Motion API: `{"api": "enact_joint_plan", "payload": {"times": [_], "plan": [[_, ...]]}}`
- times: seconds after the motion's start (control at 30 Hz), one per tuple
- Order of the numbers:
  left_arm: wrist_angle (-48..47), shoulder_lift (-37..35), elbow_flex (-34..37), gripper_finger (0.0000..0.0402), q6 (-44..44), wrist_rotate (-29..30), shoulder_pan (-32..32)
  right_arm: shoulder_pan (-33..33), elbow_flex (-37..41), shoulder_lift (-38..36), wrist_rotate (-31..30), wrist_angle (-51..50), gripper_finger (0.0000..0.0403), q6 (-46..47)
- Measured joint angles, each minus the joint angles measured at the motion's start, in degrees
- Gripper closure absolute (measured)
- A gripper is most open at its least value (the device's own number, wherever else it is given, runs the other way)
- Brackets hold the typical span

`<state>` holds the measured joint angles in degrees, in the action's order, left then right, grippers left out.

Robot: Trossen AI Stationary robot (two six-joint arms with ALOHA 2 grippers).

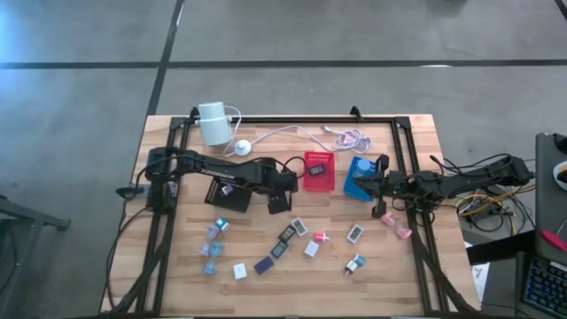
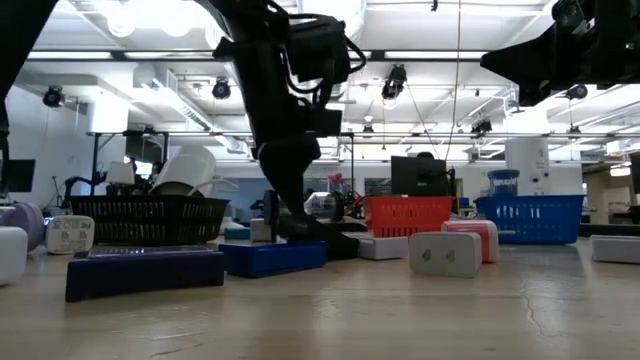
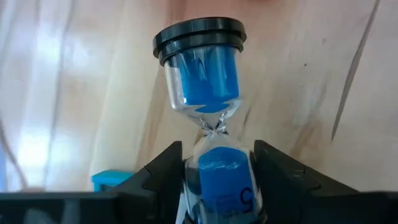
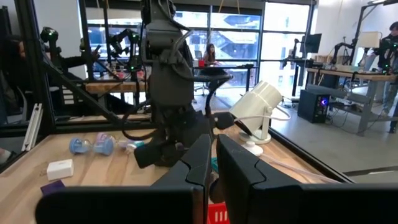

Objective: Pick & Place Office items
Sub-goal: Put the black hourglass into the blue bin

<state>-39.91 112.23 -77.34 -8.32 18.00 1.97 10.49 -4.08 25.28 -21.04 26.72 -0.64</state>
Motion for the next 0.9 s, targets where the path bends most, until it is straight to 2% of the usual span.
{"api": "enact_joint_plan", "payload": {"times": [0.1,0.27,0.5,0.67,0.9], "plan": [[-0.60,-1.81,0.16,0.0233,0.99,0.06,-0.24,-0.01,0.00,-0.02,0.00,-0.38,0.0381,0.00],[-1.71,-8.76,1.73,0.0233,4.72,0.29,-2.06,0.01,0.00,-0.02,0.00,-0.52,0.0381,0.00],[-2.45,-25.79,7.48,0.0233,8.46,0.59,-5.39,-0.01,0.00,0.07,0.94,-0.95,0.0381,0.31],[-2.22,-38.90,13.63,0.0233,9.63,-3.97,-6.56,-0.01,0.00,0.09,9.09,-0.98,0.0381,-0.24],[-2.12,-51.09,20.21,0.0233,8.79,-4.15,-6.55,0.01,0.00,1.71,9.46,0.18,0.0381,-0.34]]}}
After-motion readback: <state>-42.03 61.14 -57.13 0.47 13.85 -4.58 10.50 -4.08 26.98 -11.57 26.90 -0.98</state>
